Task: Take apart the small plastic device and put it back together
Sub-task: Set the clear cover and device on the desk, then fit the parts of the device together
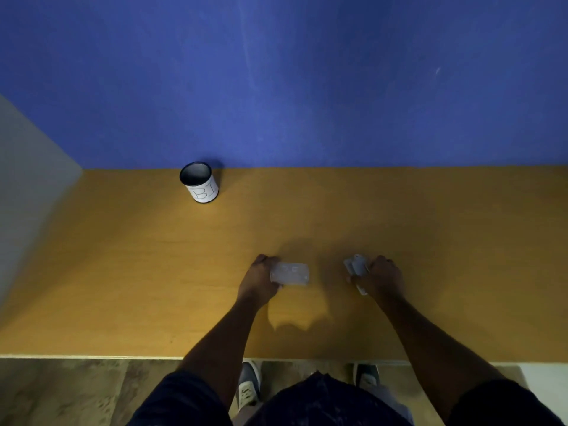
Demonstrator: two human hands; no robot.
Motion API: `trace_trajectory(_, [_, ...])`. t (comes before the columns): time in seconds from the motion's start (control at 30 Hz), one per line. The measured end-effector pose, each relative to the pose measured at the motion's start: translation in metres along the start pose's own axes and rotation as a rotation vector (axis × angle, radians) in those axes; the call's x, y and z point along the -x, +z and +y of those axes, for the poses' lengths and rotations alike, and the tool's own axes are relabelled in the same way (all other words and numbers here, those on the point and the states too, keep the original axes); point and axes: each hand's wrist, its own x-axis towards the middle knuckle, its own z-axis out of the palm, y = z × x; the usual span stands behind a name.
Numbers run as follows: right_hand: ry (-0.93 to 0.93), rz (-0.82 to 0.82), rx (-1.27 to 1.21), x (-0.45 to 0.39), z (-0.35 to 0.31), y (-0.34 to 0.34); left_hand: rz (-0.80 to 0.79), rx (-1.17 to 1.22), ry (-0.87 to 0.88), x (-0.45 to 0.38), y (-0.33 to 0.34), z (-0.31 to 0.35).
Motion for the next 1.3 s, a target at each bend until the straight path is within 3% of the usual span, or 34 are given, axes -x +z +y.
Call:
trace_trajectory(0.67, [-0.142,0.061,0.074,0.004,-0.001,0.008,-0.059,0.152,-0.043,0.015,0.012,0.003])
trace_trajectory(0.77, [-0.272,0.024,0.025,0.007,-0.015,0.009,-0.067,0.165,-0.07,0.016,0.01,0.001])
trace_trajectory(0.87, [-0.461,-0.123,-0.009,0.01,-0.036,0.009,-0.069,0.172,-0.079,0.015,0.008,0.001])
trace_trajectory(1.0, [-0.694,-0.221,0.106,0.022,-0.06,0.023,-0.063,0.168,-0.081,0.015,0.009,0.003])
trace_trajectory(1.3, [-0.77,-0.258,0.322,0.025,-0.087,0.052,-0.047,0.231,-0.094,0.017,0.008,-0.001])
